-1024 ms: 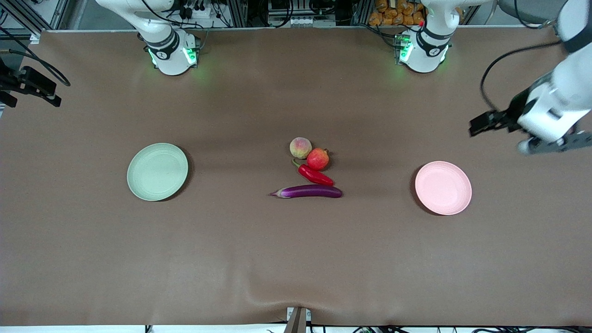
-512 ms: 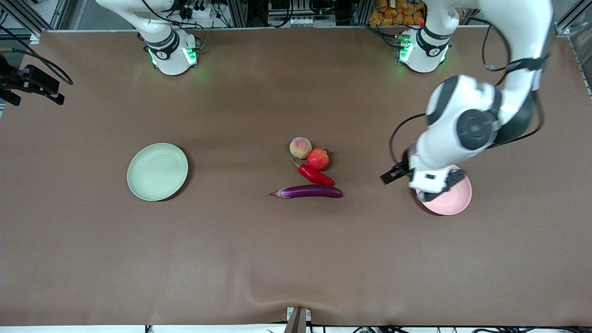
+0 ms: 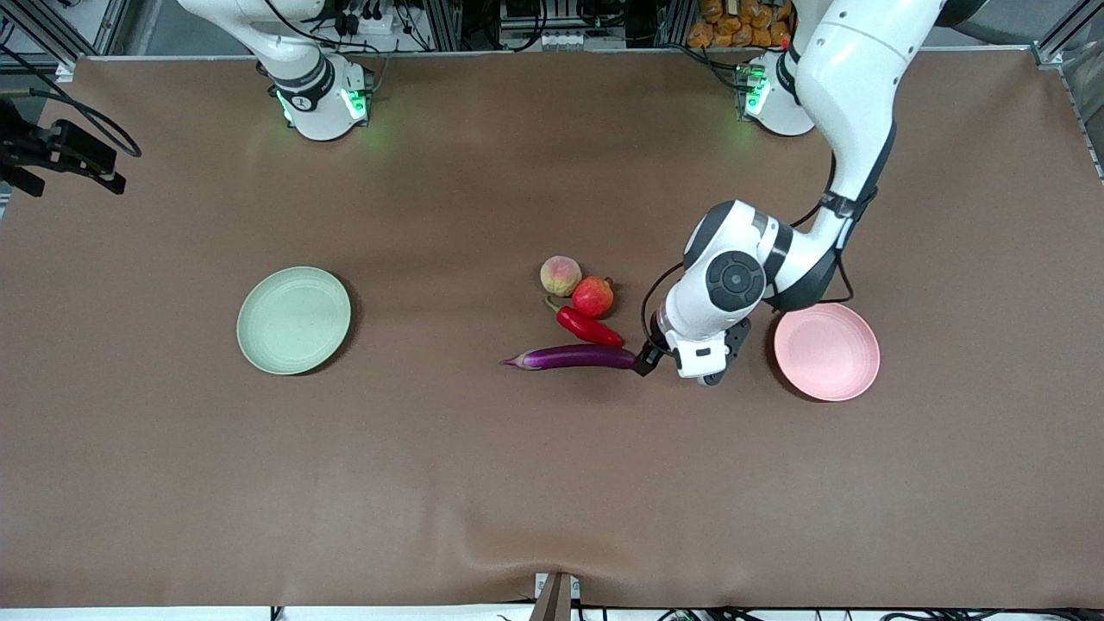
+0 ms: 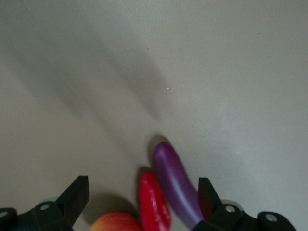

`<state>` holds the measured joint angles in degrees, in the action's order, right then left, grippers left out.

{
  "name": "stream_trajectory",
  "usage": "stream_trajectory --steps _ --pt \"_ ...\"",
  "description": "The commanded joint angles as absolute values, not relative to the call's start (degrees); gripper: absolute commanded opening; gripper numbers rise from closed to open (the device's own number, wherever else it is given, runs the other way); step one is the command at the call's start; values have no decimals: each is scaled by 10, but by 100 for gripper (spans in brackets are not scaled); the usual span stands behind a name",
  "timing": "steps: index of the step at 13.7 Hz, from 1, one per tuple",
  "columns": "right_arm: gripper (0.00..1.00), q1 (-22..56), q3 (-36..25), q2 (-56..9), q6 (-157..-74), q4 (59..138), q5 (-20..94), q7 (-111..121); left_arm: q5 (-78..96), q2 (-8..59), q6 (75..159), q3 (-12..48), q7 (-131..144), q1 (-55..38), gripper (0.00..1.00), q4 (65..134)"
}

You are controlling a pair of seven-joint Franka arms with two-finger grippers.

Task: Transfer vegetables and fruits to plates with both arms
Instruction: 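Reach the left gripper to the purple eggplant and grasp it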

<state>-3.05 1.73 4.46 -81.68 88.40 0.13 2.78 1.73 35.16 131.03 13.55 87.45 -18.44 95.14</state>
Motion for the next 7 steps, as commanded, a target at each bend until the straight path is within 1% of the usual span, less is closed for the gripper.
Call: stream_trajectory --steps 1,3,7 --pt "100 -32 15 51 -812 888 9 31 11 381 1358 130 947 -204 100 938" --pt "100 -30 14 51 -809 889 9 30 11 402 1398 130 981 -210 100 938" --pt "100 -29 15 50 -810 888 9 30 9 422 1409 127 987 -223 100 942"
